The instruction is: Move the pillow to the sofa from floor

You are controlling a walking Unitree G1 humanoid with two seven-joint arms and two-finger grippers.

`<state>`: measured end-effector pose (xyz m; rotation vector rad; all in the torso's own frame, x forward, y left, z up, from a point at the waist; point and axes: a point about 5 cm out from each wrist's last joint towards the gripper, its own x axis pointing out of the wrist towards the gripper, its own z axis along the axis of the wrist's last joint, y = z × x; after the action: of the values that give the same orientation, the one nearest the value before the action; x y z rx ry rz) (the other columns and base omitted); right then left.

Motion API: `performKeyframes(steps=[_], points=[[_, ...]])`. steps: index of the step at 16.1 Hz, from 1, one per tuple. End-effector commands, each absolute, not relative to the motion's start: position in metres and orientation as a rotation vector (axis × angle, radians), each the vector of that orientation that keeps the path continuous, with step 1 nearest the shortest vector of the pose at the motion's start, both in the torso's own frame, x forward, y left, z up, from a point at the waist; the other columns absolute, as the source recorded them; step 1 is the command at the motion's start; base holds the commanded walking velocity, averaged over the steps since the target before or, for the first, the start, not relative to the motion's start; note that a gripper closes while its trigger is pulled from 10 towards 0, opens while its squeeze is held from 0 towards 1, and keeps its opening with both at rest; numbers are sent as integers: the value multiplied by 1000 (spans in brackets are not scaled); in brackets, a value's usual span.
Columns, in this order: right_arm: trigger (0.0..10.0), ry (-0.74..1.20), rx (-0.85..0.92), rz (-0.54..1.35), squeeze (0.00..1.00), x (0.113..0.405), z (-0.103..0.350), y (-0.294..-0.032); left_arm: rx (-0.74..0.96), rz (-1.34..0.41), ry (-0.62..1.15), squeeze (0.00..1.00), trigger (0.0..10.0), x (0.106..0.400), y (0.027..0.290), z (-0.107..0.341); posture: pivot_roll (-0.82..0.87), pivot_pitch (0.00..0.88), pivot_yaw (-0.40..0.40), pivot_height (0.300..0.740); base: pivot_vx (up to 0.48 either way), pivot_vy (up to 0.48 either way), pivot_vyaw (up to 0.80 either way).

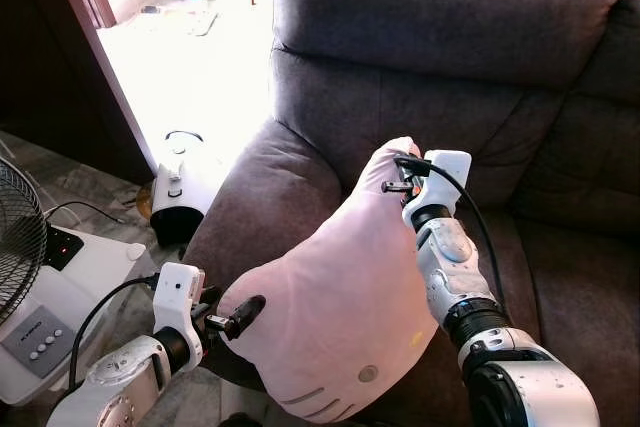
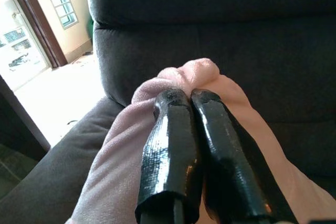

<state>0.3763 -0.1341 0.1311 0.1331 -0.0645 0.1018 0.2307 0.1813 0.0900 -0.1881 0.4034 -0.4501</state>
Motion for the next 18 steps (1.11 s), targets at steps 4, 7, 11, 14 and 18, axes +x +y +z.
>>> performKeyframes(steps=[4, 7, 11, 14, 18], points=[[10000, -88, 127, 98, 0, 377, 136, -138, -168, -447, 453, 0, 8471, 228, 182, 81, 186, 149, -57, 718, 0, 0, 0], [10000, -87, 129, 102, 0, 377, 137, -136, -173, -473, 484, 0, 0, 225, 178, 76, 186, 150, -58, 718, 0, 0, 0], [10000, -85, 125, 100, 0, 377, 136, -138, -169, -480, 477, 0, 0, 226, 176, 76, 183, 149, -58, 718, 0, 0, 0], [10000, -82, 124, 100, 0, 377, 135, -138, -167, -473, 471, 0, 0, 226, 178, 77, 185, 150, -59, 718, 0, 0, 0], [10000, -74, 123, 102, 0, 377, 134, -136, -173, -470, 450, 0, 0, 228, 177, 80, 185, 149, -60, 718, 0, 0, 0]])
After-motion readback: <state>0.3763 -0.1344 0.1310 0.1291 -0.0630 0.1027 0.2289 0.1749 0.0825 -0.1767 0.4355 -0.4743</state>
